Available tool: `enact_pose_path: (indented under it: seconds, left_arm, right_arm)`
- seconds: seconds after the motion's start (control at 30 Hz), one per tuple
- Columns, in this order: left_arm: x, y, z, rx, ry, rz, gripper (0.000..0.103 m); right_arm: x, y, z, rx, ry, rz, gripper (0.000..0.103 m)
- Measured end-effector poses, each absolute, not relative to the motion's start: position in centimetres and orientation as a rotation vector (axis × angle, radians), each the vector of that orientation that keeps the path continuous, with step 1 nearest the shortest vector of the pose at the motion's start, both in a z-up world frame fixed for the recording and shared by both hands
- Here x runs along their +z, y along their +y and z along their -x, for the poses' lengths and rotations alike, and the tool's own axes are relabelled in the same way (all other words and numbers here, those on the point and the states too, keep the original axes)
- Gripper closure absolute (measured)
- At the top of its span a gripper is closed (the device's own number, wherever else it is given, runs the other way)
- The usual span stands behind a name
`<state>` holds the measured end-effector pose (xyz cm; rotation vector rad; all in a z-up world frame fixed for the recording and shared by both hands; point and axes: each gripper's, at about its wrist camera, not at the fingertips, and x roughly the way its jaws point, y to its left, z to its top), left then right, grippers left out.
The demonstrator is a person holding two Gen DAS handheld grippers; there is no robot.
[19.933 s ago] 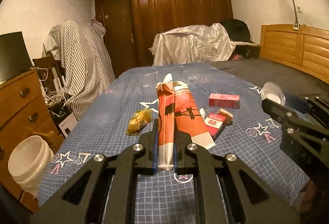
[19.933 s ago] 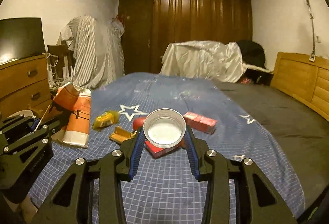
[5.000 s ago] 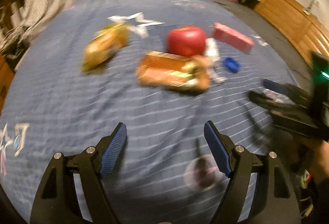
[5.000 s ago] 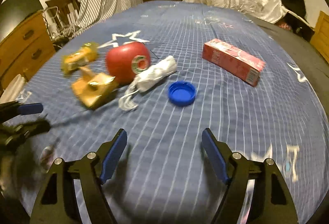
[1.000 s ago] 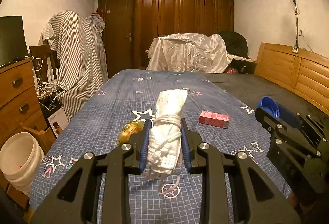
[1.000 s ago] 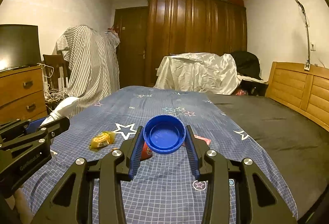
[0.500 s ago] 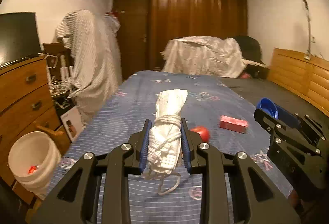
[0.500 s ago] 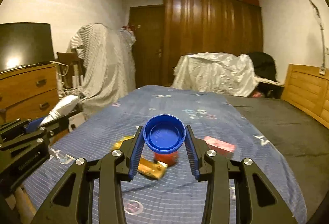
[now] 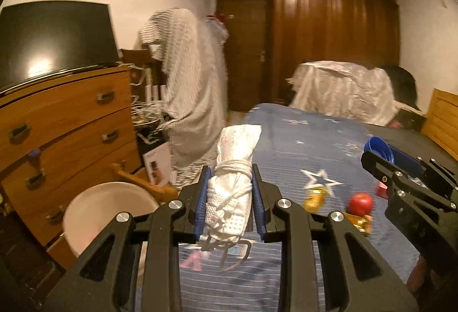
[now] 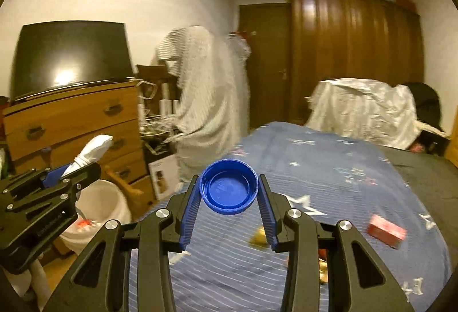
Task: Collect trash
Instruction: 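Lift the mask and bottle cap and carry them over the white bucket, then open both tools to drop the mask and bottle cap into the bucket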
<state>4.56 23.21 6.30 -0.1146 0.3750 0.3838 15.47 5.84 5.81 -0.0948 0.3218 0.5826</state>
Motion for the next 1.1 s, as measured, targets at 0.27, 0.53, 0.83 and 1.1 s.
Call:
enact_pose_path:
  seconds: [0.27,0.53,0.83,1.1]
  left_arm:
    - [6.5,31.0,-2.0,0.51,0.403,0.16,0.077]
    - [5.3,38.2,-0.6,0.585,0.484,0.208,0.077]
    - [2.3,43.7,-1.7,0.583,0.614,0.282,0.077]
    - [-1.2,49.0,-2.6,0.543,0.731,0.387,0.077]
  right_arm:
    - [7.5,17.9,-15.0,0.718,0.35,0.147,0.062]
    - [7.8,30.3,-14.7,0.866,0.43,0.218,0.062]
    - [4.7,43.6,-17.7,1.029,0.673,0.317,0.062]
    - [-0.3,49.2,-21.3,1.107,0.929,0.381,0.062]
